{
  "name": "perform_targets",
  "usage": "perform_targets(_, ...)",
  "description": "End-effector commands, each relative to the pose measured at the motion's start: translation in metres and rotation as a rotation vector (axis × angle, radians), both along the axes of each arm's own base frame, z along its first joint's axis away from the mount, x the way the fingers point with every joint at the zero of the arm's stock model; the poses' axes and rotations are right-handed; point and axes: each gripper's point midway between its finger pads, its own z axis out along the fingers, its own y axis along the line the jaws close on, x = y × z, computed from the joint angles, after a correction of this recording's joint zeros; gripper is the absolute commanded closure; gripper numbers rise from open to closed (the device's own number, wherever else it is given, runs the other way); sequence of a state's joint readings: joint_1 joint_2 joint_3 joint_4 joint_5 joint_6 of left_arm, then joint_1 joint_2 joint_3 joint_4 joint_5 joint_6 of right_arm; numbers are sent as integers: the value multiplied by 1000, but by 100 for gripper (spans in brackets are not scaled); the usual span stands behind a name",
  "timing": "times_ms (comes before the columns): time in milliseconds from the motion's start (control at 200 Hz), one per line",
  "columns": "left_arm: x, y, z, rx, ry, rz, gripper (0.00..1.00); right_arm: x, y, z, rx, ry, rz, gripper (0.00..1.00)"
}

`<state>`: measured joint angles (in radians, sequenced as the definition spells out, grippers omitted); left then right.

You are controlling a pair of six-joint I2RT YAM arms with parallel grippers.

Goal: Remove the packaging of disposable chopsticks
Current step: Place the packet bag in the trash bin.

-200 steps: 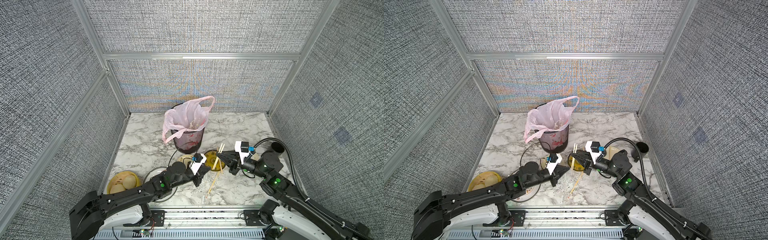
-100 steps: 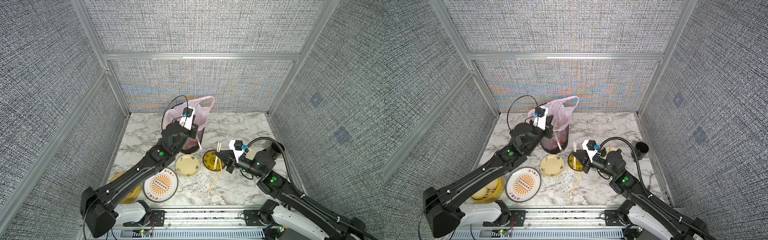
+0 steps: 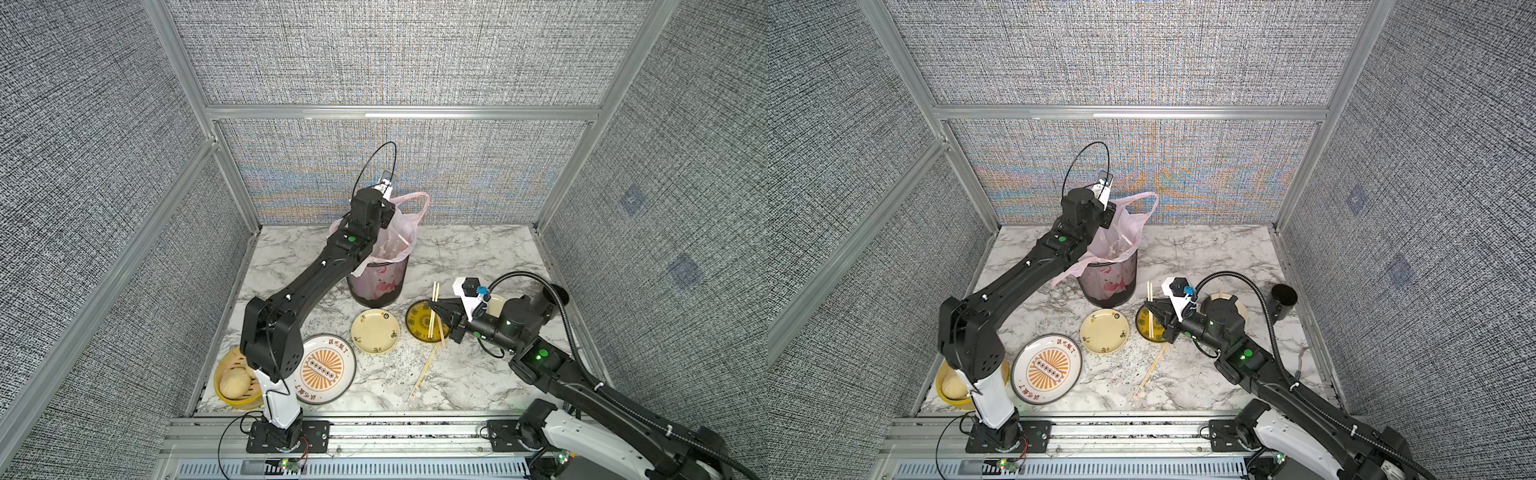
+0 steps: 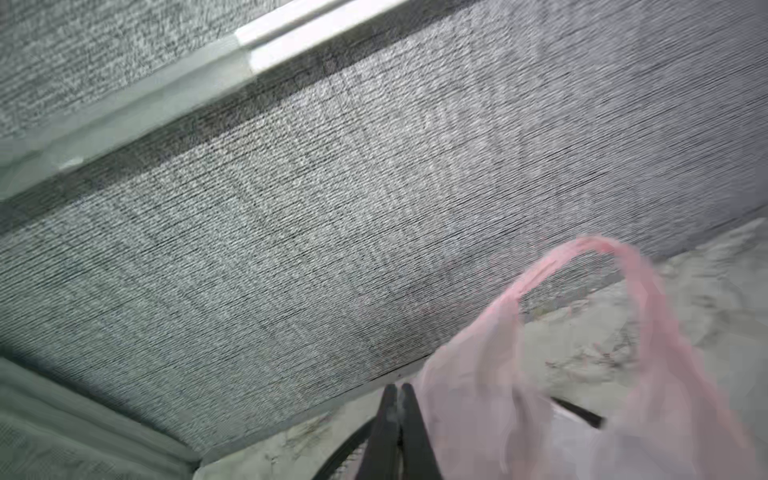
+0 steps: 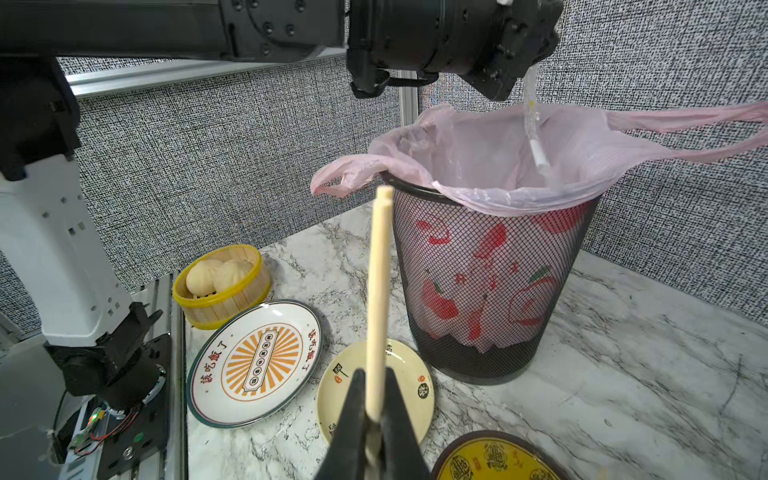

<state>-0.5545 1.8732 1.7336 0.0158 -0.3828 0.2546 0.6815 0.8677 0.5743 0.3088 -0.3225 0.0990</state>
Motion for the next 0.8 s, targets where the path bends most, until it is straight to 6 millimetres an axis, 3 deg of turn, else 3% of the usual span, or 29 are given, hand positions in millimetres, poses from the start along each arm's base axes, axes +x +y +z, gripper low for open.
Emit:
perform_targets(0, 13, 22, -16, 63, 39, 96, 100, 0, 0, 5, 12, -11, 2, 100)
perform_targets(115, 8, 31, -9, 57, 17, 111, 100, 0, 1, 4, 13, -8, 4, 100)
perform_targets(285, -11, 51, 23, 52, -88, 132, 100, 0, 2, 3, 12, -2, 9, 100)
perform_targets(490, -32, 10, 4, -58, 35, -112, 99, -1, 2, 5, 9, -2, 16, 100)
perform_targets(556, -33, 6, -6, -68, 87, -127, 89, -2, 0, 5, 12, -4, 8, 100)
perform_targets(651, -32, 10, -15, -67, 136, -95, 87, -3, -2, 5, 17, -8, 4, 100)
perform_targets(796, -36, 24, -12, -68, 139, -29, 49, -3, 1, 7, 23, -7, 19, 100)
